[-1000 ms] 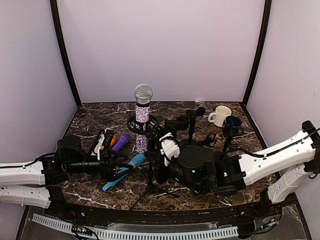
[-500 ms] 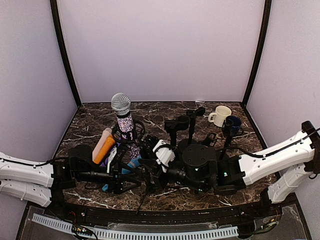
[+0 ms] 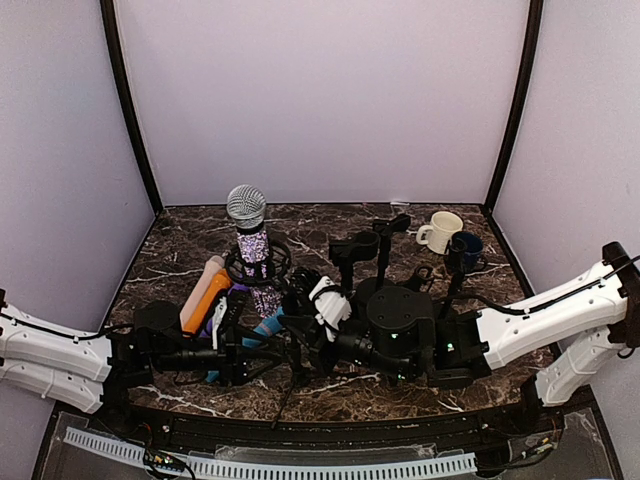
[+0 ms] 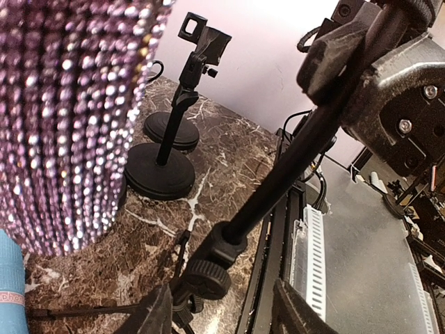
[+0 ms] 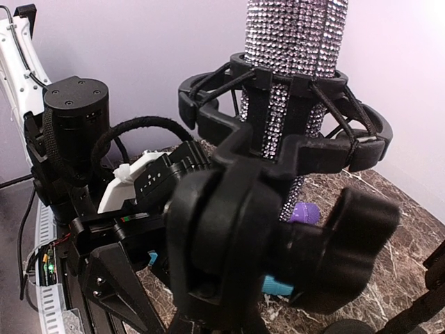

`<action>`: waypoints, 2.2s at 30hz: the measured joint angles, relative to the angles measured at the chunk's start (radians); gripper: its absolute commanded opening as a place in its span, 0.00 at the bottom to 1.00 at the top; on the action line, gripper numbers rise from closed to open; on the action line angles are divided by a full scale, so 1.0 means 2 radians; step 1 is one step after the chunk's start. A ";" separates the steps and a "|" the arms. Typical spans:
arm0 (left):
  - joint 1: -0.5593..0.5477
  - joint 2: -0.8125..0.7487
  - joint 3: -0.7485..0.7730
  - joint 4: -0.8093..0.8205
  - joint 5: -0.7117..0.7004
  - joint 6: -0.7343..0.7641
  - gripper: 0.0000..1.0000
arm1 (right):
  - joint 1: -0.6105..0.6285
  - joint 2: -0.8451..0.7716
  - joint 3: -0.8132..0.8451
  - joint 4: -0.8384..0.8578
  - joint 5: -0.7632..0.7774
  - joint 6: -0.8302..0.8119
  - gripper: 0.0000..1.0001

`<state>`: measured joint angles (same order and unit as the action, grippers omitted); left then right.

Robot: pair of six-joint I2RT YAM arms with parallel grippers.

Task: Remove the microphone from the stand
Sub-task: Pass from the right arm to the left

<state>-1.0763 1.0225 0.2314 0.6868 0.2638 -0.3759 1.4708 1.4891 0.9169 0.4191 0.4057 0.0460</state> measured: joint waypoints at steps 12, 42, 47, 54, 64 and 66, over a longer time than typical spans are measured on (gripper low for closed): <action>0.000 0.042 -0.001 0.058 0.000 -0.014 0.40 | -0.001 0.000 -0.005 0.010 -0.001 0.006 0.00; 0.000 0.067 -0.007 0.095 -0.011 -0.133 0.02 | -0.002 0.000 -0.012 0.023 -0.001 0.013 0.00; 0.000 0.062 -0.006 0.086 -0.014 -0.200 0.00 | -0.003 0.000 -0.016 0.031 -0.001 0.016 0.00; -0.002 0.048 -0.002 0.059 -0.031 -0.300 0.00 | -0.003 0.000 -0.016 0.031 -0.002 0.017 0.00; 0.000 0.052 -0.001 0.061 -0.028 -0.407 0.00 | -0.003 0.000 -0.017 0.034 -0.002 0.016 0.00; 0.003 0.062 -0.002 0.073 -0.022 -0.423 0.00 | -0.003 0.000 -0.018 0.034 0.000 0.016 0.13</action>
<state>-1.0702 1.1461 0.2279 0.8322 0.2207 -1.2228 1.4651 1.4891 0.8814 0.4862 0.4049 0.0788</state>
